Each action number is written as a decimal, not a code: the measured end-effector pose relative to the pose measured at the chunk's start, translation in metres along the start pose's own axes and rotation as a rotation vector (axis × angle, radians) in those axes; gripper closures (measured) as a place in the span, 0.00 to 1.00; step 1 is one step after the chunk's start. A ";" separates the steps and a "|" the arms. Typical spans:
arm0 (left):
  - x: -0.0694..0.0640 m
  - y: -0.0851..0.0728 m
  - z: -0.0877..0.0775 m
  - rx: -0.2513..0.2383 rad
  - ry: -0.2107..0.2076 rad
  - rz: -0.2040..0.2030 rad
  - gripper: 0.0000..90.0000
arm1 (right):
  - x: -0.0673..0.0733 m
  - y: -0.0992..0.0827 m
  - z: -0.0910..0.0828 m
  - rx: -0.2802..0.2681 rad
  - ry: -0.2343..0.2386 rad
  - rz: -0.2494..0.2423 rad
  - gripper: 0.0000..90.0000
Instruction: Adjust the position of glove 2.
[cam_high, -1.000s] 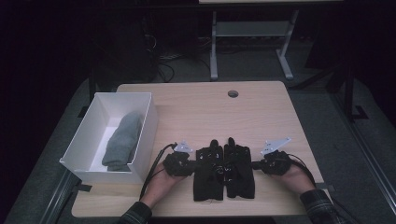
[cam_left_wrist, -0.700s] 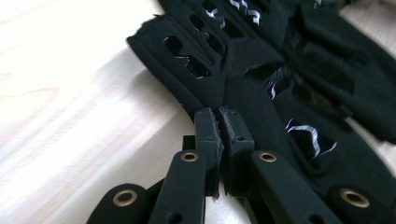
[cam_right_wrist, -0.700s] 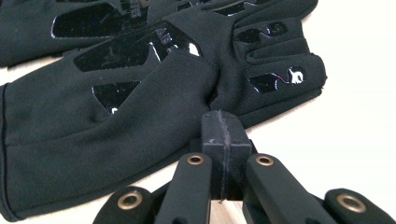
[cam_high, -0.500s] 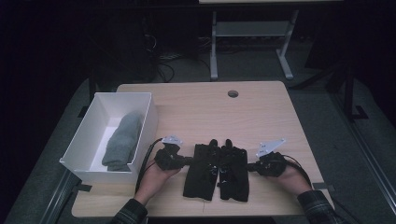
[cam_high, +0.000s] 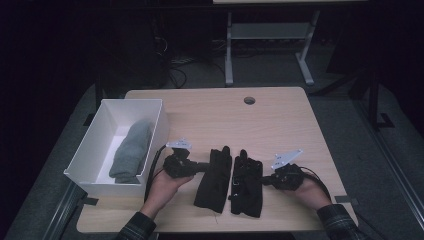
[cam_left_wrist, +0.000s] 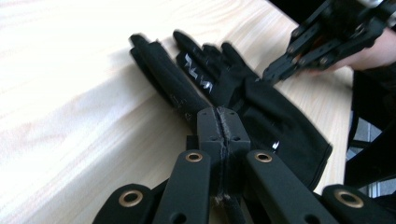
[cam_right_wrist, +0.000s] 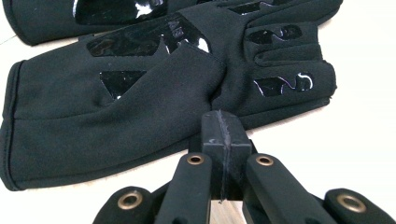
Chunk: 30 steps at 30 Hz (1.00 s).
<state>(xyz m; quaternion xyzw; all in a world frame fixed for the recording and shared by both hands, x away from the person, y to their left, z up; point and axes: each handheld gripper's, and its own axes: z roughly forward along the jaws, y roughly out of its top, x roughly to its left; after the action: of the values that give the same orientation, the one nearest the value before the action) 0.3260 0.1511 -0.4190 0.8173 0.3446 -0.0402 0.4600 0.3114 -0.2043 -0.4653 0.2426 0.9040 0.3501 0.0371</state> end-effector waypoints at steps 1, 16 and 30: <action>0.000 0.001 0.000 -0.005 -0.007 -0.002 0.99 | 0.002 0.001 0.001 0.000 0.012 0.013 1.00; -0.018 0.014 0.014 -0.026 -0.152 -0.011 1.00 | 0.009 0.012 0.012 -0.002 0.030 -0.026 1.00; -0.027 0.015 0.031 0.011 -0.187 0.008 1.00 | 0.018 0.017 0.017 -0.008 0.064 -0.041 1.00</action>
<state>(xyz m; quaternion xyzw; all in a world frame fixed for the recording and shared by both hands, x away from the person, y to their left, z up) 0.3226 0.1073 -0.4154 0.8140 0.2967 -0.1163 0.4857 0.3065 -0.1745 -0.4649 0.2125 0.9082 0.3603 0.0162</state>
